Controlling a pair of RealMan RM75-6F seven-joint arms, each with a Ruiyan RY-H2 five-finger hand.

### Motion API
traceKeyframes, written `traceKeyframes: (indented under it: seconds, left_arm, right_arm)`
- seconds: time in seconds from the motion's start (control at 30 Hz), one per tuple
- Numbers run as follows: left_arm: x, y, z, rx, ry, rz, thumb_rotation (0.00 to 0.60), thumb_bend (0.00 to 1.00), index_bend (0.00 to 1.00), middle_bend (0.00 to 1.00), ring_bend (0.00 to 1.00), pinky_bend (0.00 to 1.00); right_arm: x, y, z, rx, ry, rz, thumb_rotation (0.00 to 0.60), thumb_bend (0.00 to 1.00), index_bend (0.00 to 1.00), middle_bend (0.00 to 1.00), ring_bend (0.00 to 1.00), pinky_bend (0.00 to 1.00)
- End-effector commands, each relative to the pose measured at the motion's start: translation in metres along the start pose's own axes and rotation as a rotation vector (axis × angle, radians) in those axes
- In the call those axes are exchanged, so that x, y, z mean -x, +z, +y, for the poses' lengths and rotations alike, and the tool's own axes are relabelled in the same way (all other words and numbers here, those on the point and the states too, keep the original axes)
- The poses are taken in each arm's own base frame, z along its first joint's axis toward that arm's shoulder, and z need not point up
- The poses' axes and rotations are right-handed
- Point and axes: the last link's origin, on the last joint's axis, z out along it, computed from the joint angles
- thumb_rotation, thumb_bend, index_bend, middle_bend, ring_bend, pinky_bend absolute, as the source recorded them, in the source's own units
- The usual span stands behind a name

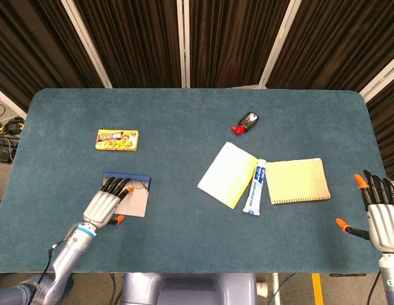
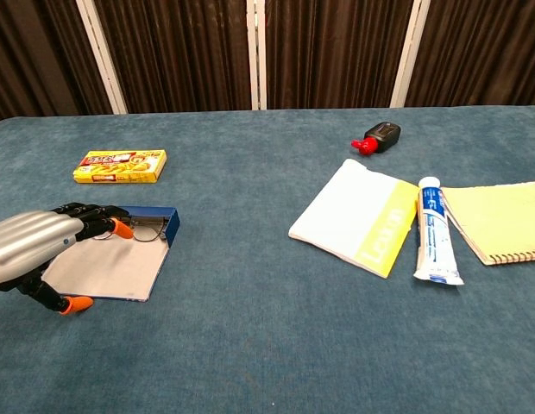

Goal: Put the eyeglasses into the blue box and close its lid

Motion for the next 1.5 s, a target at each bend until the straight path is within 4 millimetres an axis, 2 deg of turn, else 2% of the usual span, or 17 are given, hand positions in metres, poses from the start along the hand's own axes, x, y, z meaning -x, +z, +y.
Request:
traceKeyframes:
  seconds: [0.03,0.13,0.2,0.3,0.5,1.07,1.3,1.5]
  left_arm:
    - [0.0,0.0,0.0,-0.002,-0.001,-0.002,0.6,0.27,0.19,0.0,0.0,0.0]
    - [0.001,0.0,-0.001,-0.003,-0.006,-0.007,0.6,0.3,0.2,0.0,0.0,0.0]
    - [0.001,0.0,-0.001,-0.004,-0.006,-0.006,0.6,0.39,0.21,0.0,0.0,0.0]
    - [0.0,0.0,-0.002,-0.005,-0.007,-0.004,0.6,0.46,0.23,0.0,0.0,0.0]
    - [-0.002,0.0,-0.003,-0.008,-0.008,0.003,0.6,0.55,0.24,0.0,0.0,0.0]
    - [-0.015,0.012,-0.001,-0.018,-0.03,0.036,0.6,0.56,0.26,0.0,0.0,0.0]
    - [-0.026,0.02,-0.009,-0.053,-0.039,0.064,0.6,0.56,0.26,0.0,0.0,0.0]
    - [-0.027,0.024,-0.013,-0.073,-0.044,0.059,0.6,0.56,0.27,0.0,0.0,0.0]
  right_arm:
    - [0.0,0.0,0.0,-0.001,0.0,-0.001,0.6,0.0,0.0,0.0,0.0,0.0]
    - [0.0,0.0,0.0,0.0,0.0,0.0,0.6,0.0,0.0,0.0,0.0,0.0]
    - [0.0,0.0,0.0,0.0,-0.001,0.0,0.6,0.0,0.0,0.0,0.0,0.0]
    - [0.0,0.0,0.0,0.0,-0.001,-0.001,0.6,0.0,0.0,0.0,0.0,0.0]
    - [0.0,0.0,0.0,0.0,0.0,0.0,0.6,0.0,0.0,0.0,0.0,0.0]
    - [0.001,0.001,0.0,0.002,0.004,-0.004,0.6,0.0,0.0,0.0,0.0,0.0]
    - [0.001,0.001,0.001,0.004,0.004,-0.005,0.6,0.0,0.0,0.0,0.0,0.0]
    - [0.002,0.002,0.001,0.005,0.001,-0.007,0.6,0.0,0.0,0.0,0.0,0.0]
